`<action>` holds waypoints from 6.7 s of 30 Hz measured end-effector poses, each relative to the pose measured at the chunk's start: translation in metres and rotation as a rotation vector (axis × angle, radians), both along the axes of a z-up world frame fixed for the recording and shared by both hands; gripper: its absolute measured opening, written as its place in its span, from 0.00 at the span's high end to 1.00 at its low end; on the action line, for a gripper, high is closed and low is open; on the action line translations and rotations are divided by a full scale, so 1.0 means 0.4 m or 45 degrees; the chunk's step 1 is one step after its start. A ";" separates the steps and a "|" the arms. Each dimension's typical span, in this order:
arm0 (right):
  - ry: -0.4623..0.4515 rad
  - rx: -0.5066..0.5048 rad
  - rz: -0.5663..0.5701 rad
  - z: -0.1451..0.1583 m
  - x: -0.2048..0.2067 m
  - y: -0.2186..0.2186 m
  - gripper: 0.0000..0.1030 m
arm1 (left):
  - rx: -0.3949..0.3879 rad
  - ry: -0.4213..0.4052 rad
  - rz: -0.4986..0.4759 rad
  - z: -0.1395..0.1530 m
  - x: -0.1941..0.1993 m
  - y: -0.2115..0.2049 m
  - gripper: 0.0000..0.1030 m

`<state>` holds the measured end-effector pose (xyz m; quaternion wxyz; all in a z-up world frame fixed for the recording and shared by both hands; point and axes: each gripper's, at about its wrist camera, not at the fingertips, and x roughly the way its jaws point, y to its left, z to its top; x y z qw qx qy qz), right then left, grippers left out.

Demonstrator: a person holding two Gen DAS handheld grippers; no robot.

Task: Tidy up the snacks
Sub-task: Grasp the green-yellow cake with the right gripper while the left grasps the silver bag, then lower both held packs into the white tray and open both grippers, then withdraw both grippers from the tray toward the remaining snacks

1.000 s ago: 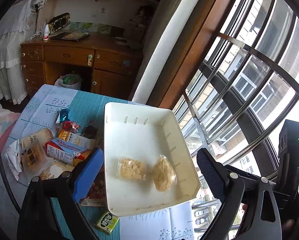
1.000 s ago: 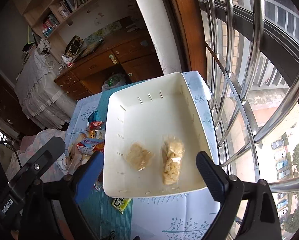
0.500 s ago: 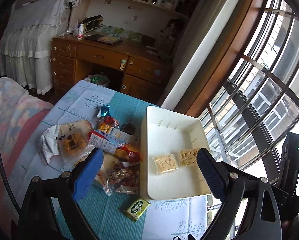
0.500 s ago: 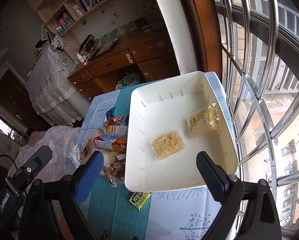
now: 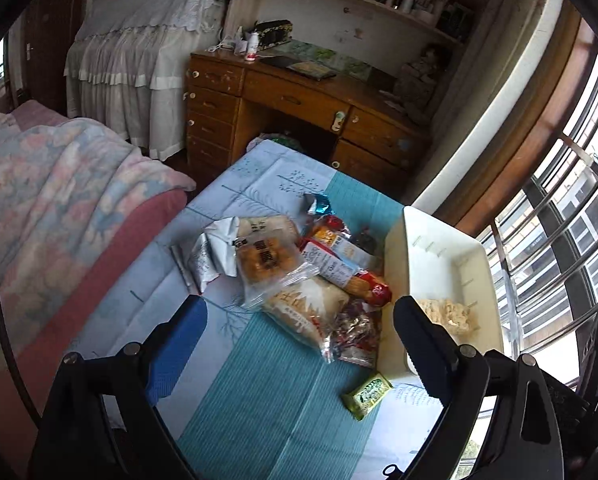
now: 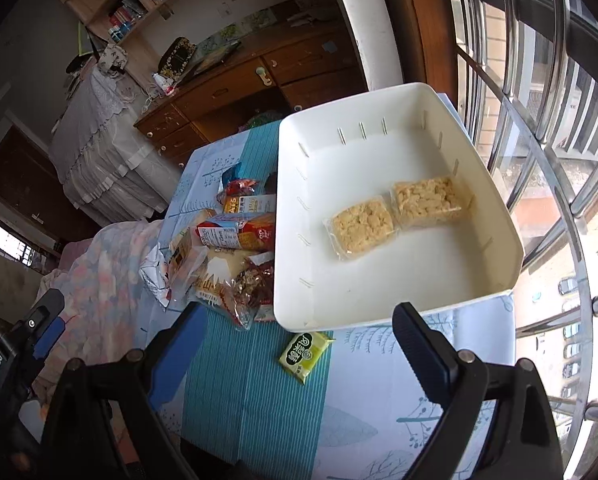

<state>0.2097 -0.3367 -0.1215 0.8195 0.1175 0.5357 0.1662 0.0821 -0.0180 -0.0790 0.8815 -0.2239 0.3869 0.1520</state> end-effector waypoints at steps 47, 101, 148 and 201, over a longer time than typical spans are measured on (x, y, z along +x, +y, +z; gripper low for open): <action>0.580 -0.148 -0.693 -0.327 -0.041 0.155 0.18 | -0.517 0.727 -0.075 -0.467 0.384 0.496 0.09; 0.364 -0.411 -0.540 -0.281 -0.125 0.347 0.63 | -0.680 0.560 -0.122 -0.449 0.342 0.553 0.34; -0.487 -0.442 -0.005 0.035 -0.093 0.132 0.63 | -0.091 -0.120 -0.628 0.020 0.267 -0.137 0.33; -0.344 -0.226 0.026 -0.041 0.017 -0.049 0.40 | -0.056 0.161 -0.343 -0.073 0.279 -0.245 0.09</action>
